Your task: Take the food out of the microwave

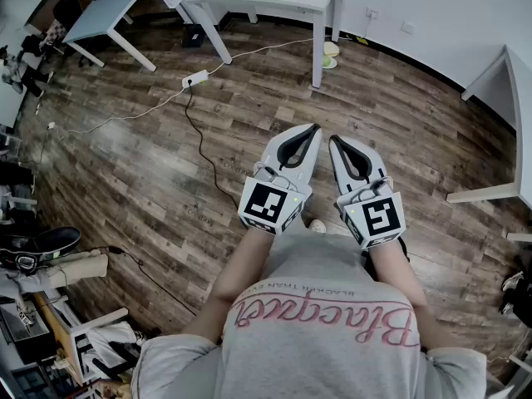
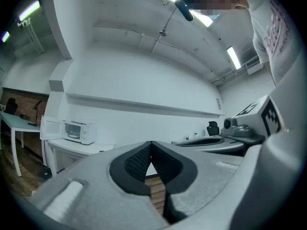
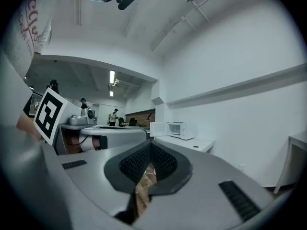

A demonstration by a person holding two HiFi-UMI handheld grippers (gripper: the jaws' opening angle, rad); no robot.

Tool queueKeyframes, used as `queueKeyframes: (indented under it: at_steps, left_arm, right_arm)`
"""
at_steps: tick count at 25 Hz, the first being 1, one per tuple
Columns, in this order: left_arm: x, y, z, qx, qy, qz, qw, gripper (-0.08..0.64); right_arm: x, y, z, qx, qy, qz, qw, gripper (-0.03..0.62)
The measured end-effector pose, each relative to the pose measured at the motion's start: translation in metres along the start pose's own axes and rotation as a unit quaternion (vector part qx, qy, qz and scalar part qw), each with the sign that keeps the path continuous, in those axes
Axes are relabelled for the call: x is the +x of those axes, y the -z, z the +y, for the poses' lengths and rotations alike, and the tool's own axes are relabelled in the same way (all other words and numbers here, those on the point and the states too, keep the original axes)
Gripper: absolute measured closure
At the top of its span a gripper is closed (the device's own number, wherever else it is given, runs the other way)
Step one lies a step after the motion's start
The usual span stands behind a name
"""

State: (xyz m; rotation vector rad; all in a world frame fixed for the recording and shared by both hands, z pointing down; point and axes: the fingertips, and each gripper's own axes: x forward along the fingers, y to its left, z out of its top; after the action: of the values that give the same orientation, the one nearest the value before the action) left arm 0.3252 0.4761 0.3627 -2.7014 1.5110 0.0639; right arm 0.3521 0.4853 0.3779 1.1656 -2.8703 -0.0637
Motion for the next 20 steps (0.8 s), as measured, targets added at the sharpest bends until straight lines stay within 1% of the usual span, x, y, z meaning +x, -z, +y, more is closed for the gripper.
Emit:
queueKeyframes:
  at_steps: [3, 7, 11, 15, 20]
  left_arm:
    - [-0.003, -0.003, 0.001, 0.008, -0.002, -0.004, 1.0, 0.554]
    - [-0.011, -0.003, 0.007, 0.007, -0.015, -0.005, 0.9999, 0.555]
    - [-0.018, -0.001, 0.017, 0.003, -0.031, -0.003, 0.9995, 0.554]
    - [-0.021, -0.002, 0.038, -0.004, -0.045, -0.003, 0.999, 0.555]
    - [-0.017, -0.008, 0.065, -0.001, -0.053, -0.008, 0.9985, 0.554]
  right_arm:
    - [0.0, 0.0, 0.003, -0.002, 0.004, -0.001, 1.0, 0.584]
    - [0.0, 0.0, 0.009, 0.001, 0.003, -0.001, 1.0, 0.583]
    - [0.008, 0.0, 0.015, 0.018, -0.012, -0.002, 1.0, 0.584]
    - [0.025, -0.005, 0.024, 0.019, -0.031, -0.008, 0.999, 0.583]
    - [0.052, -0.009, 0.022, 0.014, -0.024, -0.01, 1.0, 0.583]
